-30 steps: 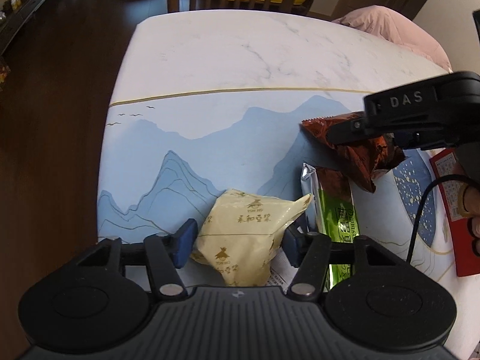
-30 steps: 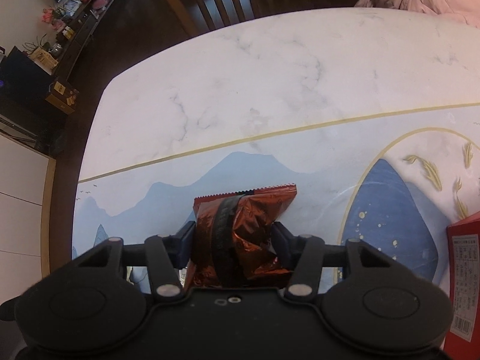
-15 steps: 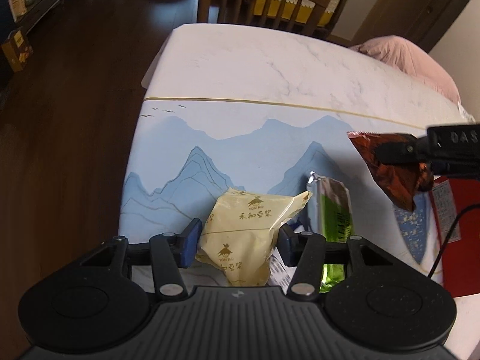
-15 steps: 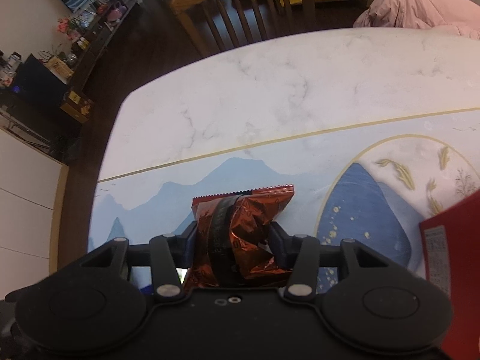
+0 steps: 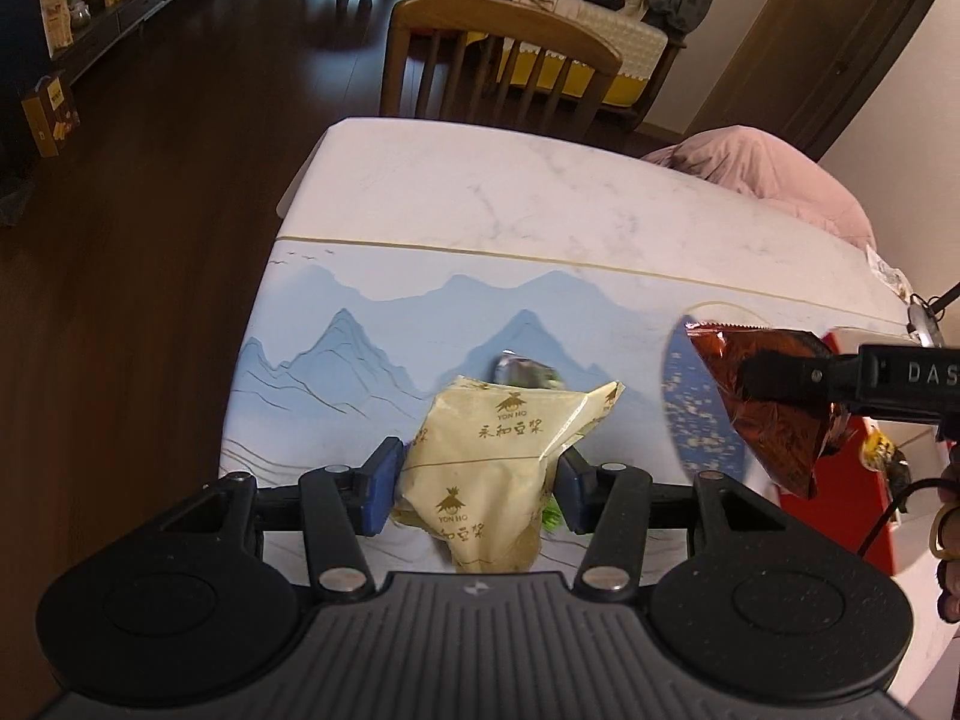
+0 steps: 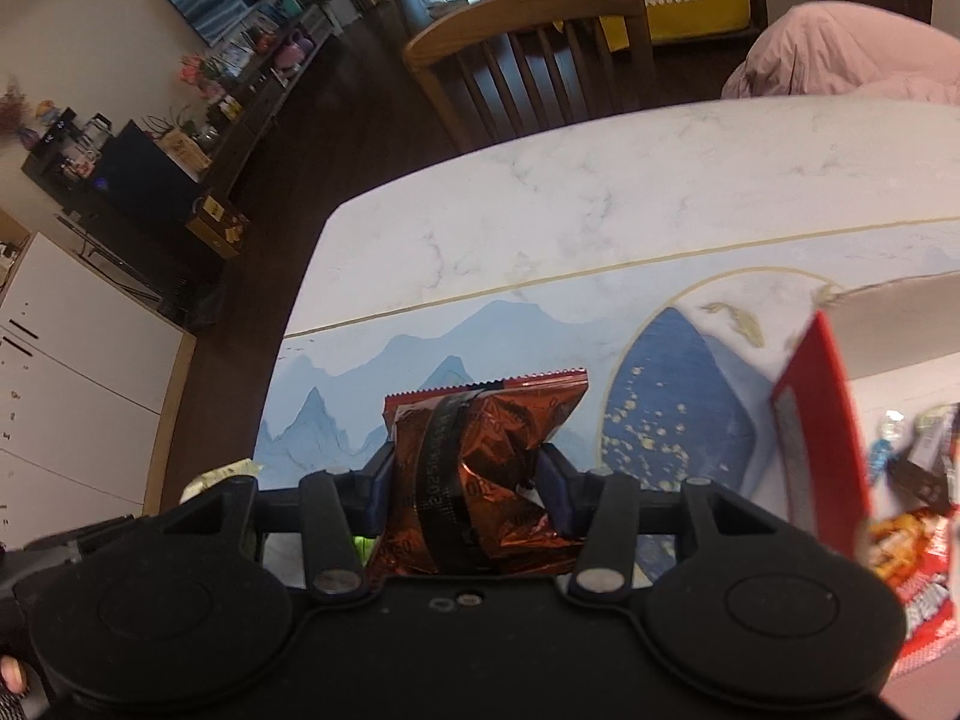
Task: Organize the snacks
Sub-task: 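Carry the cream pastry bag and red-foil packet over the box, then open the right gripper to drop the red-foil packet while the left releases the pastry bag, then withdraw both tools from the box toward the remaining snacks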
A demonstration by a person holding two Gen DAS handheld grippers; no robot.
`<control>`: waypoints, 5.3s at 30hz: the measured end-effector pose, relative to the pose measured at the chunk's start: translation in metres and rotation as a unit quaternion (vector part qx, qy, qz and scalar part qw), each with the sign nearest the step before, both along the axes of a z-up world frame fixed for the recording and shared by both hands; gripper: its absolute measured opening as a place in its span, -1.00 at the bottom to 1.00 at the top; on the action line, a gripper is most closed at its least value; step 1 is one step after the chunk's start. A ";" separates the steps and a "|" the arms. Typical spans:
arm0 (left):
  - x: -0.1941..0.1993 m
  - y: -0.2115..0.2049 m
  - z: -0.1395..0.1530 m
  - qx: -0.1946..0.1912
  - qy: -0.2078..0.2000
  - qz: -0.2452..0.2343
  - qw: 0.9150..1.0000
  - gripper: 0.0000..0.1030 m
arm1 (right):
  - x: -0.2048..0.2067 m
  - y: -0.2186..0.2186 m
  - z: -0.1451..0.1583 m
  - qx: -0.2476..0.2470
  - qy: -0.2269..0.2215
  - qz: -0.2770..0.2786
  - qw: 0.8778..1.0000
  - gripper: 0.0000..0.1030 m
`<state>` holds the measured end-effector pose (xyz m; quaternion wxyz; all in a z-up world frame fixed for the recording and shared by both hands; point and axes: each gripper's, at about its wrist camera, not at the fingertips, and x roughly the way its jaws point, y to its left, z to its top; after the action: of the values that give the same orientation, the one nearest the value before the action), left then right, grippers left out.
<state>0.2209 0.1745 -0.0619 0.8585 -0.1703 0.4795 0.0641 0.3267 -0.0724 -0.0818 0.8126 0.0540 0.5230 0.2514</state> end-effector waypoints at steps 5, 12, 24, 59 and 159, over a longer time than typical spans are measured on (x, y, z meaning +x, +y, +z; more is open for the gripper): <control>-0.009 -0.030 0.020 0.003 -0.007 -0.014 1.000 0.00 | -0.014 -0.030 0.014 0.007 -0.018 -0.006 1.000 -0.08; -0.016 -0.090 0.046 -0.004 -0.021 -0.047 0.999 0.00 | -0.031 -0.077 0.025 -0.001 -0.048 -0.016 0.999 -0.08; -0.001 -0.213 0.066 0.007 -0.037 -0.138 0.990 0.00 | -0.049 -0.188 0.034 -0.011 -0.077 -0.065 0.995 -0.08; 0.093 -0.394 -0.023 0.111 0.043 -0.225 0.967 0.01 | 0.026 -0.286 -0.040 -0.089 -0.059 -0.056 0.993 -0.07; -0.092 -0.062 -0.002 0.072 -0.081 0.076 0.991 0.48 | -0.050 0.014 -0.002 -0.028 -0.096 0.103 0.990 0.99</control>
<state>0.1291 0.1128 -0.0642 0.8970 -0.1482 0.3886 0.1499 0.2772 -0.0584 -0.0836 0.8300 -0.0466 0.4525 0.3229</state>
